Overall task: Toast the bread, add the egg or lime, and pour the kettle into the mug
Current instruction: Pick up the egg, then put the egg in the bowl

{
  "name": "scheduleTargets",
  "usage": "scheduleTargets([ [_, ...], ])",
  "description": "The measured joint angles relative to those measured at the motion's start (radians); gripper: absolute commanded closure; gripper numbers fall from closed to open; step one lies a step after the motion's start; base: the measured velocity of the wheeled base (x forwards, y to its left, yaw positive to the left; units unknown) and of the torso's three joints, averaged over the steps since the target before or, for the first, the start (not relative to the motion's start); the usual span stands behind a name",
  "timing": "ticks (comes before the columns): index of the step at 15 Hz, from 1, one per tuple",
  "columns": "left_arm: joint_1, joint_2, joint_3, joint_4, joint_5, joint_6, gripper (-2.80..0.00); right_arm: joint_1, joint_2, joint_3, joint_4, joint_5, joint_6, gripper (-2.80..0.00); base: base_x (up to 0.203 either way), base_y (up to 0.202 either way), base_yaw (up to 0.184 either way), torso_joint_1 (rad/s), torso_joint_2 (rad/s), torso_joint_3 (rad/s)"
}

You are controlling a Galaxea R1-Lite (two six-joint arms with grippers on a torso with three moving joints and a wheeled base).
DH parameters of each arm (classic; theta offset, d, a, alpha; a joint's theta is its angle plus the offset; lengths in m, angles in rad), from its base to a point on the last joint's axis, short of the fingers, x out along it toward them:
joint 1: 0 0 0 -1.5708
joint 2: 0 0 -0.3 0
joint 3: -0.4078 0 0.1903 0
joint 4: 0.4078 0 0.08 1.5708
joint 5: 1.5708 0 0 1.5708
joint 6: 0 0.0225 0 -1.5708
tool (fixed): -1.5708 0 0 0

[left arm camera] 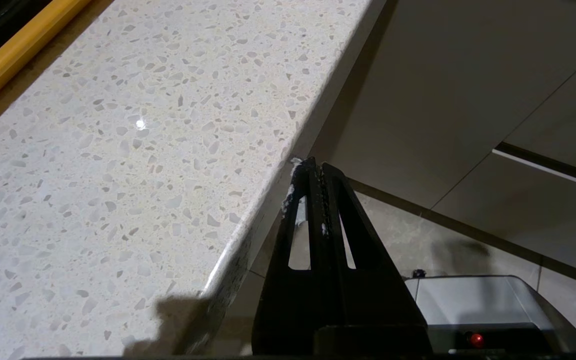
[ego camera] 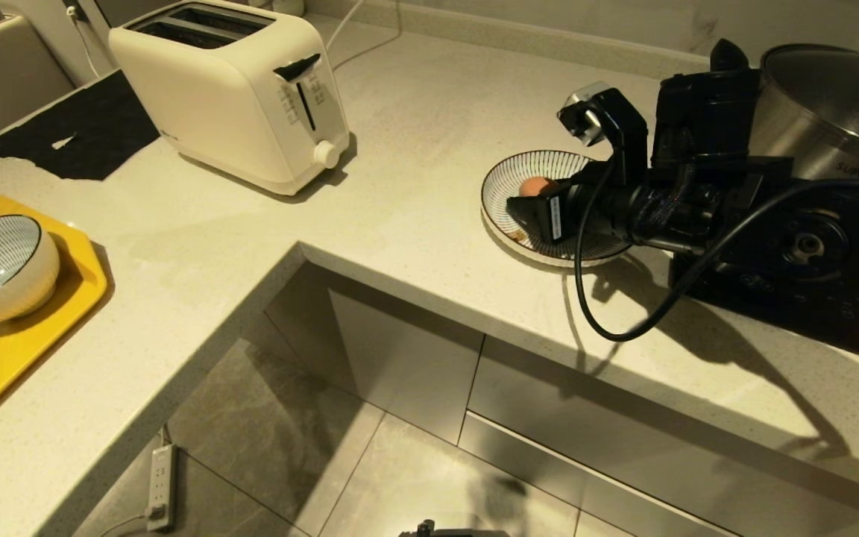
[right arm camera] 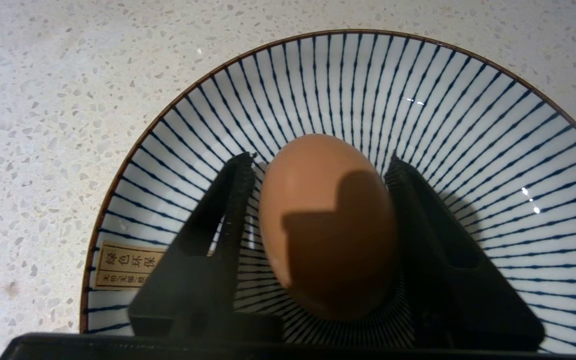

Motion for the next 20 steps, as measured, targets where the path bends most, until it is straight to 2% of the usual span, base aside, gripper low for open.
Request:
scheduleTargets([
  [9, 0.000, 0.000, 0.000, 0.000, 0.000, 0.000, 0.00, 0.000, 0.000, -0.032, -0.002, -0.017, -0.002, 0.00, 0.000, 0.000, 0.000, 0.000, 0.00, 0.000],
  [14, 0.000, 0.000, 0.000, 0.000, -0.001, 0.000, 0.00, 0.000, -0.064, -0.038, -0.006, -0.014, -0.006, 0.00, 0.000, 0.000, 0.000, 0.000, 0.00, 0.000],
  [17, 0.000, 0.000, 0.000, 0.000, 0.000, 0.000, 0.00, -0.006, -0.161, 0.005, -0.006, -0.020, 0.014, 0.00, 0.000, 0.000, 0.000, 0.000, 0.00, 0.000],
  [20, 0.000, 0.000, 0.000, 0.000, -0.001, 0.000, 0.00, -0.044, -0.308, 0.126, -0.003, -0.056, 0.037, 0.00, 0.000, 0.000, 0.000, 0.000, 0.00, 0.000],
])
